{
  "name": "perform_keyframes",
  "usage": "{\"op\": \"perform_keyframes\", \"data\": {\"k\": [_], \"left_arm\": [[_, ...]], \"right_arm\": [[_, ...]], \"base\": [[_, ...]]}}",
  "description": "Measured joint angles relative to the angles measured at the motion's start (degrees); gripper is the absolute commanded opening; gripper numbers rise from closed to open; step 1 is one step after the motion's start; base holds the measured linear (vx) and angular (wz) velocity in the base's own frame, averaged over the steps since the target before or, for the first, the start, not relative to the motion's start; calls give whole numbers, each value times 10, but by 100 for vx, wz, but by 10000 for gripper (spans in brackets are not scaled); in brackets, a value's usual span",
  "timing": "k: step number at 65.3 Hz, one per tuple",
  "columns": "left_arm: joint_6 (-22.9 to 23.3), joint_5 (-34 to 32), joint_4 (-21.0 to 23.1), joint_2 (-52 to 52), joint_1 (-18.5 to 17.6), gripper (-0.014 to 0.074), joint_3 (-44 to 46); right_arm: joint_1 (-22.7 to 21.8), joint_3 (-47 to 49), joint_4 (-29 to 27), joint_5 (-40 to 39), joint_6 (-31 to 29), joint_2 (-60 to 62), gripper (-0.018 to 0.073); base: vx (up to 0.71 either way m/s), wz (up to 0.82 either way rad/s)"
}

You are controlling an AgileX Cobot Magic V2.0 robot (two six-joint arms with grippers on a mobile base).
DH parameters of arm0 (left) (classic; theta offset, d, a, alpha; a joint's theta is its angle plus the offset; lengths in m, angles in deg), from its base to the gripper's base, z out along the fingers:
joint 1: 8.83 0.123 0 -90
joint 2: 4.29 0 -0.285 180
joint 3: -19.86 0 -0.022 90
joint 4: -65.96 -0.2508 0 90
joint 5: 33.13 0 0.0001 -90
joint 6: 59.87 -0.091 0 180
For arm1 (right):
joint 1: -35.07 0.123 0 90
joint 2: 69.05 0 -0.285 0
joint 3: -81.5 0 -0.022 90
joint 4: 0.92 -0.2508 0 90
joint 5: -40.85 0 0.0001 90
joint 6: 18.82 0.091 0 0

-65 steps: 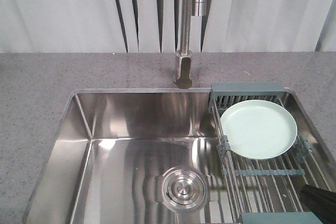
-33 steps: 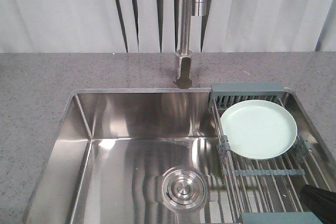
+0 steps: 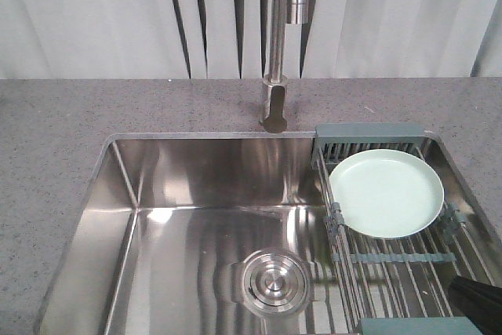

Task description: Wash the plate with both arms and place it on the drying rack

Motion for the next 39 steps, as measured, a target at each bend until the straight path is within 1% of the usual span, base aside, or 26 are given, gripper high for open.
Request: {"op": "perform_keyframes", "data": {"k": [6,11,15,19,20,26,31,36,39], "left_arm": [[0,0,0,0,0,-6,0],[0,0,0,0,0,-6,0],[0,0,0,0,0,-6,0],[0,0,0,0,0,-6,0],[0,0,0,0,0,-6,0],[0,0,0,0,0,-6,0],[0,0,0,0,0,-6,0],[0,0,0,0,0,-6,0],[0,0,0,0,0,-6,0]], "right_arm": [[0,0,17,0,10,2,-1],[0,-9,45,-20,49,15,-1],[0,-30,81,-59,105,29,-1],[0,-66,122,-108,179,47,-1],[0,-74,133,-119,207,52,-1],[0,-122,211,-184,331,89,-1],[0,-152,282,-218,414,117,-1],[0,-184,330,-252,475,143,-1],[0,-201,347,-272,492,155,-1]], "base": [[0,0],[0,0],[0,0],[0,0],[0,0],[0,0],[0,0],[0,0],[0,0]]}}
